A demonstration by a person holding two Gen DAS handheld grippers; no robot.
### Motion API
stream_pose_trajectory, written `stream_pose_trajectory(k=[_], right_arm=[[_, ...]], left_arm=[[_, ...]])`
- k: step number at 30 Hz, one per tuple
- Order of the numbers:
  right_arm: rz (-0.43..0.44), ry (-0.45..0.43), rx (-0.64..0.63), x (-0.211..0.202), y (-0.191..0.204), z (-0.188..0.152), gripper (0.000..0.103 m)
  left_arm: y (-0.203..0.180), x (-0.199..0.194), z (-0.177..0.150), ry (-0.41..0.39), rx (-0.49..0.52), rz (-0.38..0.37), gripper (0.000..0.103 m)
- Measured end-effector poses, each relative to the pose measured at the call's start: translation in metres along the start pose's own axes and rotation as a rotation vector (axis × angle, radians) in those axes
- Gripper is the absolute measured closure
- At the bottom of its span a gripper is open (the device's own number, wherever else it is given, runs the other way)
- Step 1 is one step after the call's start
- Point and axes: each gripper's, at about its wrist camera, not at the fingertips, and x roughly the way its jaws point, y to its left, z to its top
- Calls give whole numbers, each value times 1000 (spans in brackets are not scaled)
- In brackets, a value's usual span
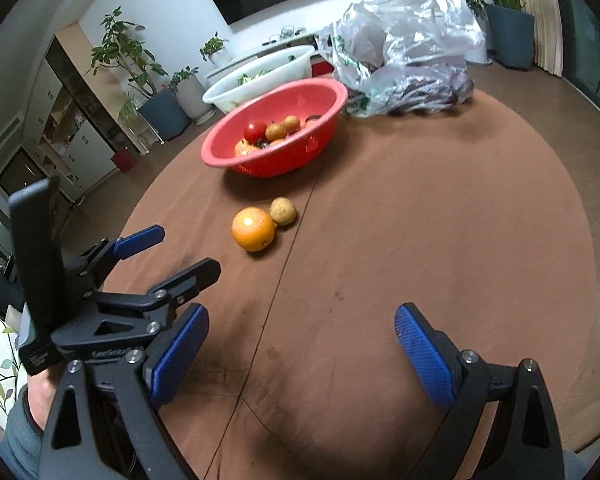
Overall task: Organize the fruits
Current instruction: 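Move both open tools back toward the last orange and potato, then lower the left tool onto the orange and close it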
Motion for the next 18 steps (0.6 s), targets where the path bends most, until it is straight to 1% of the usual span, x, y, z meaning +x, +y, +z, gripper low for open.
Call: stream_pose_trajectory(k=[2, 7, 11, 13, 15, 18], right_arm=[[-16, -8, 6, -3, -2, 2, 6], [-56, -10, -4, -3, -5, 4, 6], [-84, -3, -7, 0, -9, 3, 7], [-88, 0, -7, 1, -11, 2, 8], [-88, 2, -8, 2, -12, 0, 9], [-92, 4, -17, 4, -13, 0, 10]], left_arm=[[0, 4, 5, 2, 17, 7, 0], [-6, 23, 14, 49, 97, 17, 0], [-9, 31, 22, 61, 136, -3, 1], [-10, 36, 25, 69, 154, -14, 3], [-10, 42, 27, 84, 165, -27, 20], [-10, 49, 28, 101, 167, -55, 28]])
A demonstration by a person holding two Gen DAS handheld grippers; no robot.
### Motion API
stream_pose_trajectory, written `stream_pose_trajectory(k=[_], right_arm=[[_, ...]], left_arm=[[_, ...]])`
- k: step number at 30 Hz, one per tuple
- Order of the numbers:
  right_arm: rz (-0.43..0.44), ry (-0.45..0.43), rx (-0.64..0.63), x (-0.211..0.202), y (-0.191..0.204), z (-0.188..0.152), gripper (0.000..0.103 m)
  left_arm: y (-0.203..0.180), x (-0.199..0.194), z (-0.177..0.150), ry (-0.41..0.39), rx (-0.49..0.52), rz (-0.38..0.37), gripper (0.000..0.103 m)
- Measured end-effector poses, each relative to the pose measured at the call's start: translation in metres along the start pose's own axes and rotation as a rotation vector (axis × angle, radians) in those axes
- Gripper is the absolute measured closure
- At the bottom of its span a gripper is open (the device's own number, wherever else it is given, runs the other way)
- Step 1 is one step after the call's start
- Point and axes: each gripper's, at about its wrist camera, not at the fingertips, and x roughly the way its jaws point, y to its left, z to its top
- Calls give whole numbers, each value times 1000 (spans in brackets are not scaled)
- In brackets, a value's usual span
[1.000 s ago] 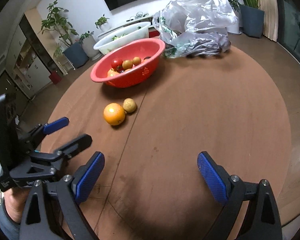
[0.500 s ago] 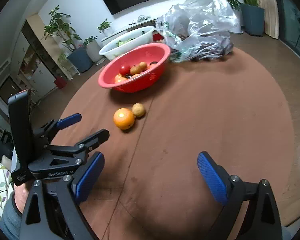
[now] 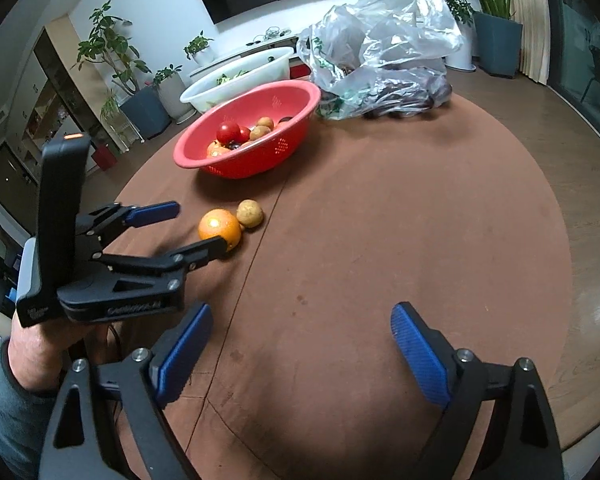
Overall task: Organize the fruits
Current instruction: 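Lower the left tool onto the orange and close it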
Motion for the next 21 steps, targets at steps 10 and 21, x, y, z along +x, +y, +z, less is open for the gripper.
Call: stream_pose_trajectory(k=[10, 21], right_arm=[[-8, 10, -11, 5, 1, -1, 15], [-22, 30, -25, 11, 4, 1, 19]], left_arm=[[-12, 10, 3, 15, 45, -40, 50], [-11, 11, -2, 14, 21, -71, 66]])
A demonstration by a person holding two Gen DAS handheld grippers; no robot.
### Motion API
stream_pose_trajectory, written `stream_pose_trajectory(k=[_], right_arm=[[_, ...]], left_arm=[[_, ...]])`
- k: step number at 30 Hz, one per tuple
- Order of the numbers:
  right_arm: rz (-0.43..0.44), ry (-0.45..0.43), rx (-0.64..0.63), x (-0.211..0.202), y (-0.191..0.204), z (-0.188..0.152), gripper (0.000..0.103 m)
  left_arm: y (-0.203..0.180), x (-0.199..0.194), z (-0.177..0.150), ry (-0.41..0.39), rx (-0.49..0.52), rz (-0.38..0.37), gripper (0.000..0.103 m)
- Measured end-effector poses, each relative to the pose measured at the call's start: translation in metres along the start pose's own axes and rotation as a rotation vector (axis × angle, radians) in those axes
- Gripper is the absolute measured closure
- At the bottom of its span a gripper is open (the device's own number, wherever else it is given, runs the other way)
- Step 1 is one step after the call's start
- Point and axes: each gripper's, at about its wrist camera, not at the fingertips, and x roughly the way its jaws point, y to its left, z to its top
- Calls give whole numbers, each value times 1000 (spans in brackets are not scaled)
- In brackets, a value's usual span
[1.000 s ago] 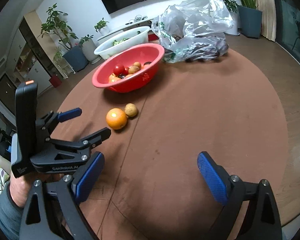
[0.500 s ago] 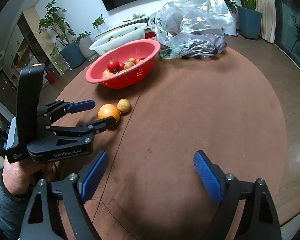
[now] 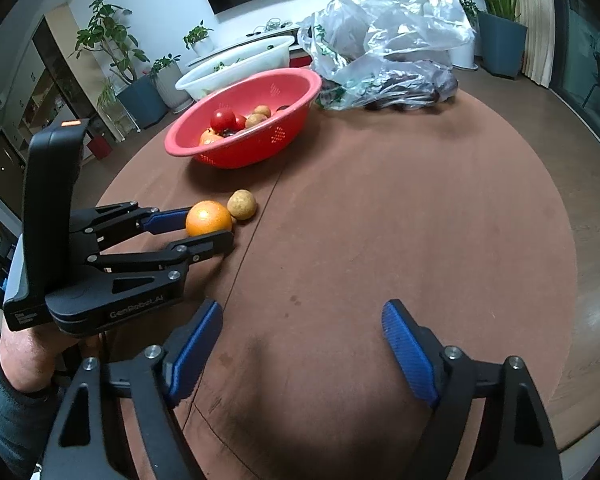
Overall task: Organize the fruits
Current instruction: 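Lower the left tool onto the orange and close it, then grasp the small potato with the right tool while the left tool holds the orange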
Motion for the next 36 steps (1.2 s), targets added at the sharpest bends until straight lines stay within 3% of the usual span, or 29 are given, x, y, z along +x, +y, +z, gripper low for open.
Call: stream_pose_trajectory(k=[7, 18, 36], right_arm=[[-20, -12, -57, 12, 11, 17, 22], [-20, 25, -253, 67, 55, 50, 38], [-87, 36, -314, 95, 77, 64, 58]], left_arm=[[11, -11, -15, -9, -72, -4, 66], [49, -44, -63, -42, -244, 30, 66], [57, -45, -66, -83, -280, 42, 66]])
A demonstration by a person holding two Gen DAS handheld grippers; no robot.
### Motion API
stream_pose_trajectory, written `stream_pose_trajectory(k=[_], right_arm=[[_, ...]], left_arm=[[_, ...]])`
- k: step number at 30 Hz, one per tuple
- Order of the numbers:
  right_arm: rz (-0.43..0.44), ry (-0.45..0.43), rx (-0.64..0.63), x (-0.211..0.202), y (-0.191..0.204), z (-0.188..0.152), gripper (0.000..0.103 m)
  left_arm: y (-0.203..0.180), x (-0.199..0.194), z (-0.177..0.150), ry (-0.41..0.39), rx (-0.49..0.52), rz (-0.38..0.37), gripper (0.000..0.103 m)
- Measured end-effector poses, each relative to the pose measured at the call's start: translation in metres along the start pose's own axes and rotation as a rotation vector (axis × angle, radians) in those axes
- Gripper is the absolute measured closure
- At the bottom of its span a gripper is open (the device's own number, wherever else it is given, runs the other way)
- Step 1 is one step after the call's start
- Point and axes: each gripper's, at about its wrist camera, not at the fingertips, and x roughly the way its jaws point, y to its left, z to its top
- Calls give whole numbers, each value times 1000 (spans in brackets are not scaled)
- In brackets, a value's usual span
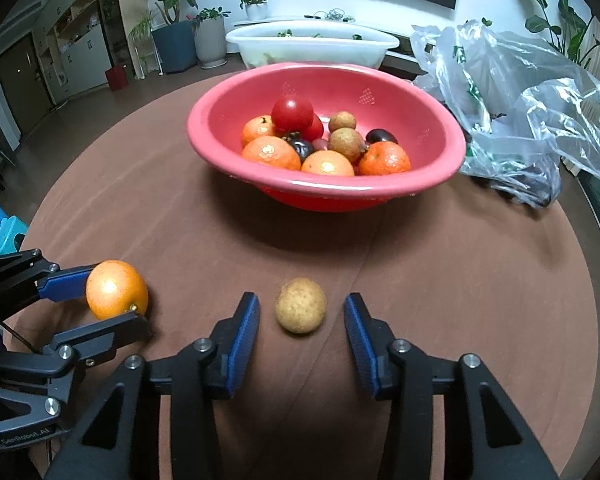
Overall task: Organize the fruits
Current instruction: 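Grasp the small potato with the right tool while the left tool holds the orange, then carry the orange and potato into the red basin and open both tools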
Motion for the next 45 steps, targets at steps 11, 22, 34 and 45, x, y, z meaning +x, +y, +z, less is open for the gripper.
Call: stream_pose_trajectory(k=[11, 22, 34, 45], right_arm=[[22, -9, 59, -4, -11, -4, 74], [59, -31, 87, -22, -11, -20, 76], [60, -104, 203, -62, -57, -27, 76], [21, -186, 157, -72, -73, 51, 76]], left_arm=[[-3, 1, -2, -6, 8, 11, 65], [-3, 1, -1, -10, 3, 17, 66], [-4, -15, 34, -62, 7, 7, 66], [13, -5, 136, -127, 44, 66, 66]])
